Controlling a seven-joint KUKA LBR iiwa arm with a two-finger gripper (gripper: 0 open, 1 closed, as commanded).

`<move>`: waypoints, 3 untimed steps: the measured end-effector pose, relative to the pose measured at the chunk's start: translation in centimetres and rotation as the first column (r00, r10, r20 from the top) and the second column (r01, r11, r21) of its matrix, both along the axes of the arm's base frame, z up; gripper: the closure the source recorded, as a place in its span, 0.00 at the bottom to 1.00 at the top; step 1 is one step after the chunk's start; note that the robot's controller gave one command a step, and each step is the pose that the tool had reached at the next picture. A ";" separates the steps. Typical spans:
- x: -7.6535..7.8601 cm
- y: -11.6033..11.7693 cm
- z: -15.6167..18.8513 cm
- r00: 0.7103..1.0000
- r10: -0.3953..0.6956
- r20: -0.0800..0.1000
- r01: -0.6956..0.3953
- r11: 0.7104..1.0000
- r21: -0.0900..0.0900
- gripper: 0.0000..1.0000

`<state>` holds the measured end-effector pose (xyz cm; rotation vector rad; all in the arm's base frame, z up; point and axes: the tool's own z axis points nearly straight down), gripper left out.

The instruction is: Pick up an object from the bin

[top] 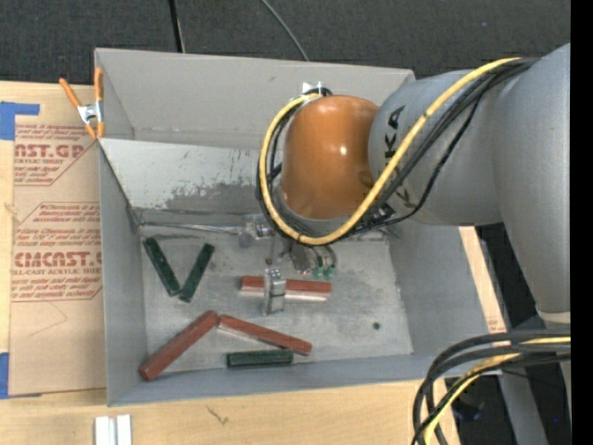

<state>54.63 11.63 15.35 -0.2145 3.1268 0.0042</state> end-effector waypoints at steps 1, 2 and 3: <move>0.7 -6.3 -8.3 0.981 0.193 -0.007 -0.193 0.981 -0.002 1.00; 0.7 -6.3 -8.3 0.981 0.193 -0.007 -0.193 0.981 -0.002 1.00; -0.7 -2.0 11.3 0.986 0.165 -0.001 -0.165 0.986 -0.003 1.00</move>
Offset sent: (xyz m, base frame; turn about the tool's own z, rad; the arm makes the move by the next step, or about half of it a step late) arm 0.0000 0.0000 0.0000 0.0000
